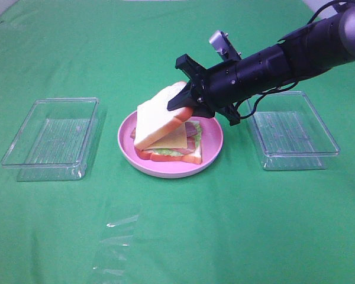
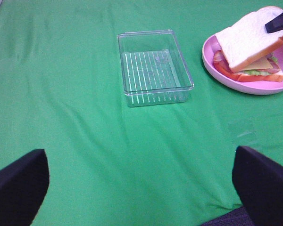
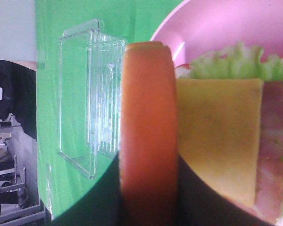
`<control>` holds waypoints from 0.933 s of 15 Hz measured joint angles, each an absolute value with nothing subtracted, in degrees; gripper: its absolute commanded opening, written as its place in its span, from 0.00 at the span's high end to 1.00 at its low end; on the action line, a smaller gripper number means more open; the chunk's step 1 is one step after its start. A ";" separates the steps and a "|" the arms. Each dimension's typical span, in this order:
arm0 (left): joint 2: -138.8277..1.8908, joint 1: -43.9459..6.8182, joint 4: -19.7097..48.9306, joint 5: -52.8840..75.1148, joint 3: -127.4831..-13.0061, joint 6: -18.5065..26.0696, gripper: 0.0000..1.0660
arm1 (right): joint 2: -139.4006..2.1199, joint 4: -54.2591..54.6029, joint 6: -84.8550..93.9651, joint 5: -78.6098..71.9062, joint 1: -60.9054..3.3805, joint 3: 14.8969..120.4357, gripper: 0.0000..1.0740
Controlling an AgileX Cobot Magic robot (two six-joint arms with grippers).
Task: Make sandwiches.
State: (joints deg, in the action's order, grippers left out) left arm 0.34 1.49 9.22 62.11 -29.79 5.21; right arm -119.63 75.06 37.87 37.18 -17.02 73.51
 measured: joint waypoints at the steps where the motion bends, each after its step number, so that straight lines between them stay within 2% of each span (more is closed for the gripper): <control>1: 0.34 1.49 9.22 62.11 -29.79 5.21 0.08 | -119.75 74.71 37.87 36.90 -17.02 73.51 0.93; 2: 0.34 1.49 9.22 62.11 -29.79 5.21 0.08 | -119.81 74.26 37.87 36.27 -17.02 73.51 0.71; 5: 0.34 1.49 9.22 62.11 -29.79 5.21 0.08 | -119.63 68.98 37.47 35.81 -17.02 73.51 0.19; 6: 0.34 1.49 9.22 62.11 -29.79 5.21 0.08 | -118.89 64.97 36.27 35.81 -17.02 73.51 0.07; 9: 0.34 1.49 9.22 62.11 -29.79 5.21 0.08 | -114.25 51.62 31.46 35.81 -17.07 73.80 0.08; 14: 0.34 1.49 9.22 62.11 -29.79 5.21 0.08 | -103.88 24.12 11.57 36.67 -17.07 73.97 0.08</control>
State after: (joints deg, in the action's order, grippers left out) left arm 0.34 1.49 9.22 62.11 -29.79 5.21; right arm -103.88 24.12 11.57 36.67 -17.07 73.97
